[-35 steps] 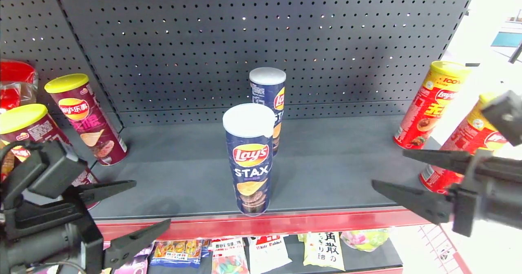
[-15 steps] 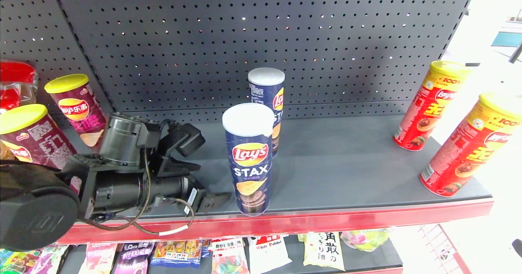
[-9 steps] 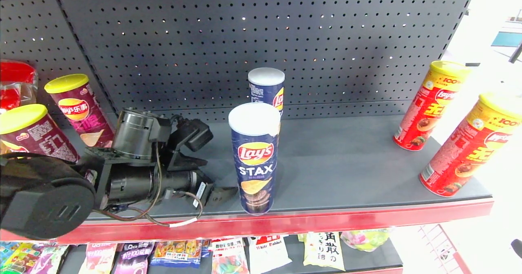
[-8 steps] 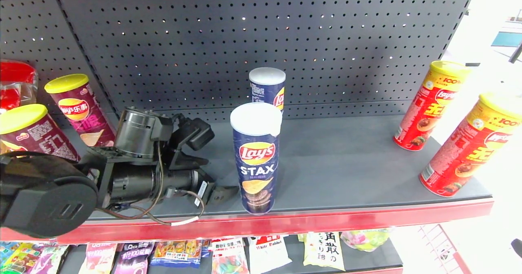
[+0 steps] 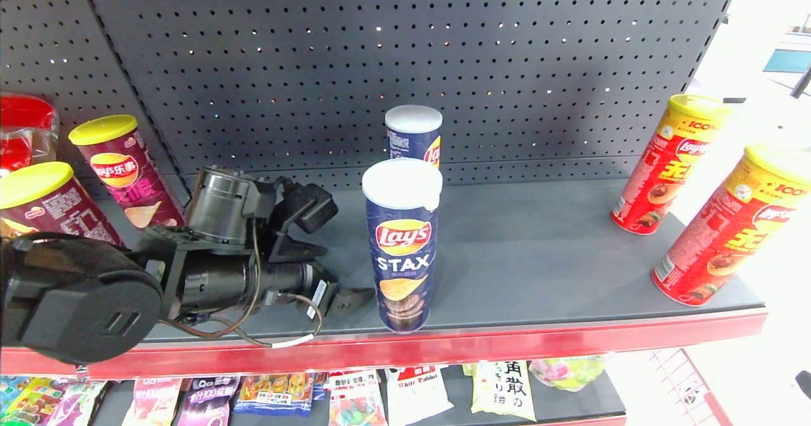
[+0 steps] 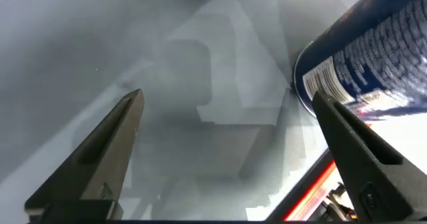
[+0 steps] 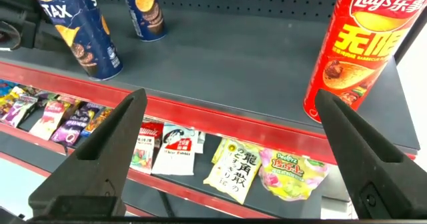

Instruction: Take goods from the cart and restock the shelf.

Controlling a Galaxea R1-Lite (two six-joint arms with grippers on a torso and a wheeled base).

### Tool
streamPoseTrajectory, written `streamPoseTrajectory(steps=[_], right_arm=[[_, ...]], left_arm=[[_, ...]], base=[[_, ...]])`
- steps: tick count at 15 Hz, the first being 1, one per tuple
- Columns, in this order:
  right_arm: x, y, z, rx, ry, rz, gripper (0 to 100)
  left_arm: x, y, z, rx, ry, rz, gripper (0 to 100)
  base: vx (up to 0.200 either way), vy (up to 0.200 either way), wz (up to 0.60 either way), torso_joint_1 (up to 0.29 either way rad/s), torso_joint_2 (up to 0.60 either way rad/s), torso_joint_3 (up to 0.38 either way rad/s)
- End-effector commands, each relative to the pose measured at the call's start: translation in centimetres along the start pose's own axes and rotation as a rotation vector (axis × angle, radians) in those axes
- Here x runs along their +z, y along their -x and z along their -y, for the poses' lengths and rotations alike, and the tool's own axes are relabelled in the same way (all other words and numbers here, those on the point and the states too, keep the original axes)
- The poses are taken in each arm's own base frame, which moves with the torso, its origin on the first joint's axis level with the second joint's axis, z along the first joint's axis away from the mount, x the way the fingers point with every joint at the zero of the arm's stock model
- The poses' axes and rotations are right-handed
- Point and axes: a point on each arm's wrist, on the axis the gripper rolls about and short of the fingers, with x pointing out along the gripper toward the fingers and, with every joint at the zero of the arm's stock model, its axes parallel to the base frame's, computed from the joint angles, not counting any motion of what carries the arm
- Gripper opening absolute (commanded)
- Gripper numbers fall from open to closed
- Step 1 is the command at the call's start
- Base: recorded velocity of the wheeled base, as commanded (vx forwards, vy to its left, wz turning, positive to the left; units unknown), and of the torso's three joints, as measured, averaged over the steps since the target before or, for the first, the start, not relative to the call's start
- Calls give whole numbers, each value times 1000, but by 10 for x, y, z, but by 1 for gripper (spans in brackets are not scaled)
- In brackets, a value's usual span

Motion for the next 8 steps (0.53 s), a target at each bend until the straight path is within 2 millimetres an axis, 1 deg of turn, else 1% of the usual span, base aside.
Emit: streamPoseTrajectory(steps=[1, 2, 3, 4, 5, 6, 7, 8], right_arm=[[-1, -2, 0, 2, 1, -11, 100], [-1, -2, 0, 0, 2, -13, 100], [-1, -2, 0, 0, 2, -13, 100], [-5, -2, 0, -6, 3, -23, 100], [-8, -2, 0, -6, 4, -34, 100], [-13, -4, 0, -7, 7, -55, 100], [-15, -5, 0, -10, 9, -69, 100], [-19, -10, 1, -47, 13, -108, 100]], left_arm=[[-3, 17, 2, 8, 1, 20, 100], [-4, 34, 5, 17, -4, 47, 100], [-4, 34, 5, 17, -4, 47, 100], [-17, 90, 18, 64, -15, 121, 100], [-30, 115, 24, 87, -17, 142, 100], [-48, 155, 34, 145, -16, 173, 100], [-57, 178, 38, 197, -12, 192, 100], [-78, 225, 47, 322, 20, 236, 100]], base=[[0, 0, 0, 0, 0, 0], [0, 0, 0, 0, 0, 0], [0, 0, 0, 0, 0, 0], [0, 0, 0, 0, 0, 0], [0, 0, 0, 0, 0, 0], [0, 0, 0, 0, 0, 0], [0, 0, 0, 0, 0, 0], [0, 0, 0, 0, 0, 0]])
